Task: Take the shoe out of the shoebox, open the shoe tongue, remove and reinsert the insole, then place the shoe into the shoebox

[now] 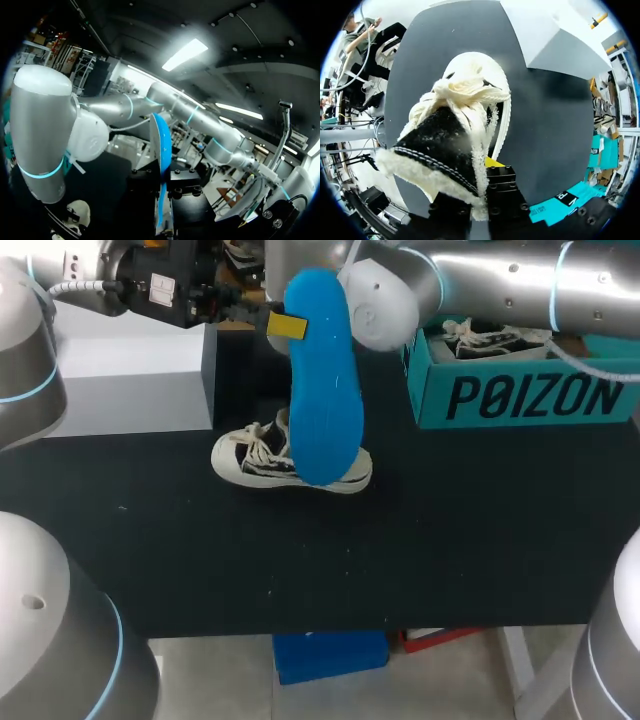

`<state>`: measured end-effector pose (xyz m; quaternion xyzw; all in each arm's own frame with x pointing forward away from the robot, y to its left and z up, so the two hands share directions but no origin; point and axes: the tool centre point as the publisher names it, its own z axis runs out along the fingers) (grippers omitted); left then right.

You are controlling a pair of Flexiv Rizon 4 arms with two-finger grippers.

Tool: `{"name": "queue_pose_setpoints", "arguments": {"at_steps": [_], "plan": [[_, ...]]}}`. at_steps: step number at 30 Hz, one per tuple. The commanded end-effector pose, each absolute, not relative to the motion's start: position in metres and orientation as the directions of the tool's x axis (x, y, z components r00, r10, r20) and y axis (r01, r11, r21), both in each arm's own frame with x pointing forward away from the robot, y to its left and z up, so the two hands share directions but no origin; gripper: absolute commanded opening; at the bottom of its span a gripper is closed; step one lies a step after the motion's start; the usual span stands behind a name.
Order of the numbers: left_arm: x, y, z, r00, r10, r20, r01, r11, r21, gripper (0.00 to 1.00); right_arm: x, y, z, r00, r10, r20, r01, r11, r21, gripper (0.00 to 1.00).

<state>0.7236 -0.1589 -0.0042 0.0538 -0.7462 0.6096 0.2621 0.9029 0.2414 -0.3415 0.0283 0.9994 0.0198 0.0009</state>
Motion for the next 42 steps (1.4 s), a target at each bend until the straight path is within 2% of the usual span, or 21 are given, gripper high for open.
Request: {"name": "queue_pose_setpoints", "arguments": {"at_steps": [1, 6, 11, 15, 20, 25, 33, 37, 42], "plan": [[0.723, -0.16, -0.005, -0.858, 0.237, 0.455, -0.399, 0.249, -0.882, 0.0, 0.893, 0.22, -0.294, -0.97, 0.211, -0.118, 0.215, 0.976, -0.023, 0.0], [0.723, -0.16, -0.005, -0.858, 0.237, 0.455, -0.399, 0.249, -0.882, 0.0, 0.898, 0.206, -0.286, -0.873, 0.448, -0.195, 0.471, 0.877, -0.097, 0.0], [0.723, -0.16, -0.005, -0.858, 0.237, 0.455, -0.399, 0.249, -0.882, 0.0, 0.897, 0.2, -0.283, -0.697, 0.689, -0.199, 0.712, 0.699, -0.074, 0.0], [0.723, -0.16, -0.005, -0.858, 0.237, 0.455, -0.399, 0.249, -0.882, 0.0, 0.893, 0.199, -0.284, -0.514, 0.834, -0.198, 0.855, 0.515, -0.051, 0.0], [0.723, -0.16, -0.005, -0.858, 0.237, 0.455, -0.399, 0.249, -0.882, 0.0, 0.884, 0.198, -0.283, -0.256, 0.952, -0.17, 0.966, 0.259, -0.001, 0.0], [0.723, -0.16, -0.005, -0.858, 0.237, 0.455, -0.399, 0.249, -0.882, 0.0, 0.878, 0.197, -0.284, -0.003, 0.992, -0.123, 0.999, 0.009, 0.048, 0.0], [0.723, -0.16, -0.005, -0.858, 0.237, 0.455, -0.399, 0.249, -0.882, 0.0, 0.866, 0.203, -0.303, 0.233, 0.969, -0.079, 0.97, -0.226, 0.084, 0.0], [0.723, -0.16, -0.005, -0.858, 0.237, 0.455, -0.399, 0.249, -0.882, 0.0, 0.864, 0.202, -0.313, 0.311, 0.949, -0.055, 0.948, -0.306, 0.089, 0.0], [0.723, -0.16, -0.005, -0.858, 0.237, 0.455, -0.399, 0.249, -0.882, 0.0, 0.863, 0.203, -0.332, 0.325, 0.945, -0.026, 0.943, -0.322, 0.077, 0.0]]}}
